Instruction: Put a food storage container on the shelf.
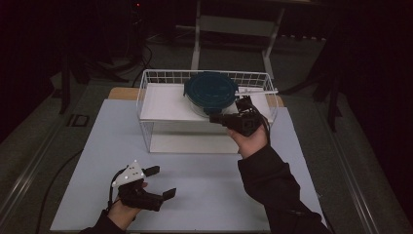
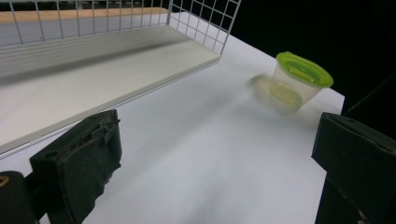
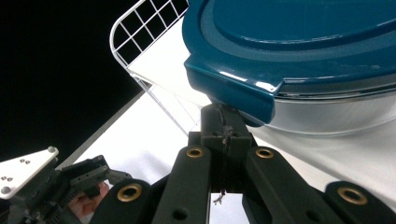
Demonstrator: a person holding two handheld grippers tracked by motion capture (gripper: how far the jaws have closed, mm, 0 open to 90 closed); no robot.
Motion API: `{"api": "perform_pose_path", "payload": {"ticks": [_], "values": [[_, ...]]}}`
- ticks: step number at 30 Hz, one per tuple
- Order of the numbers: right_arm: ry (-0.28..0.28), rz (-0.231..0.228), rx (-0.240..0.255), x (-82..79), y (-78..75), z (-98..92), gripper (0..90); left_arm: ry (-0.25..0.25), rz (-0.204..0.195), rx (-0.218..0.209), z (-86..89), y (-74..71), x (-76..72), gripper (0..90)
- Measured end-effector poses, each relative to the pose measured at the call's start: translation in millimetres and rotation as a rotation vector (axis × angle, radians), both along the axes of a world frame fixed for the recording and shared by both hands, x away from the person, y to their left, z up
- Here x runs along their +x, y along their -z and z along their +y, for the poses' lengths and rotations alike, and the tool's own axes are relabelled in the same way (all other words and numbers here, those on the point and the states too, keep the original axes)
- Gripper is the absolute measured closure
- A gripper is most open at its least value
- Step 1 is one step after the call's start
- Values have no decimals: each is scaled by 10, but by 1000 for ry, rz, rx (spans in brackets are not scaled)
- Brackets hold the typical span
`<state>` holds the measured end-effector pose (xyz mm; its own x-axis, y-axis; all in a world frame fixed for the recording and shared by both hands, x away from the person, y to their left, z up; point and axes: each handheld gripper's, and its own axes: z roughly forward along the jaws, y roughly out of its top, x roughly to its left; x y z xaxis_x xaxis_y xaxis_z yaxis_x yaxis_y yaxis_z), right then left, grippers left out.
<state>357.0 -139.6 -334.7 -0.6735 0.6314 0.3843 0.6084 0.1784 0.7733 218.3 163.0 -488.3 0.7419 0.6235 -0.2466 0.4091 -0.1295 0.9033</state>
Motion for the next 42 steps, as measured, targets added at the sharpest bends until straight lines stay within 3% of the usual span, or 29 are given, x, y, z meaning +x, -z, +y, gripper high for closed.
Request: {"api": "perform_pose_path", "payload": {"ticks": [10, 13, 18, 20, 23, 28, 32, 36, 42], "values": [[34, -12, -17, 91, 3, 16, 900, -5, -6, -5, 19, 26, 2, 12], [35, 4, 3, 124, 6, -9, 898, 1, -7, 1, 17, 34, 2, 12], [25, -12, -8, 69, 7, 1, 850, 4, -5, -3, 7, 47, -9, 12], [22, -17, -6, 25, 2, -13, 797, 10, 11, -8, 9, 53, -22, 12], [-2, -34, -19, -64, 9, -41, 709, 19, 3, -1, 31, 29, -58, 11], [-18, -53, -48, -213, 72, -128, 455, -1, -25, 8, 132, 4, -121, 12], [-36, -64, -37, -288, 160, -234, 289, -13, -23, 14, 199, 32, -147, 12], [-58, -77, -15, -378, 236, -337, 216, -13, -19, 25, 243, 84, -157, 12], [-67, -189, 9, -517, 278, -532, 196, -7, -11, 22, 236, 140, -117, 12]]}}
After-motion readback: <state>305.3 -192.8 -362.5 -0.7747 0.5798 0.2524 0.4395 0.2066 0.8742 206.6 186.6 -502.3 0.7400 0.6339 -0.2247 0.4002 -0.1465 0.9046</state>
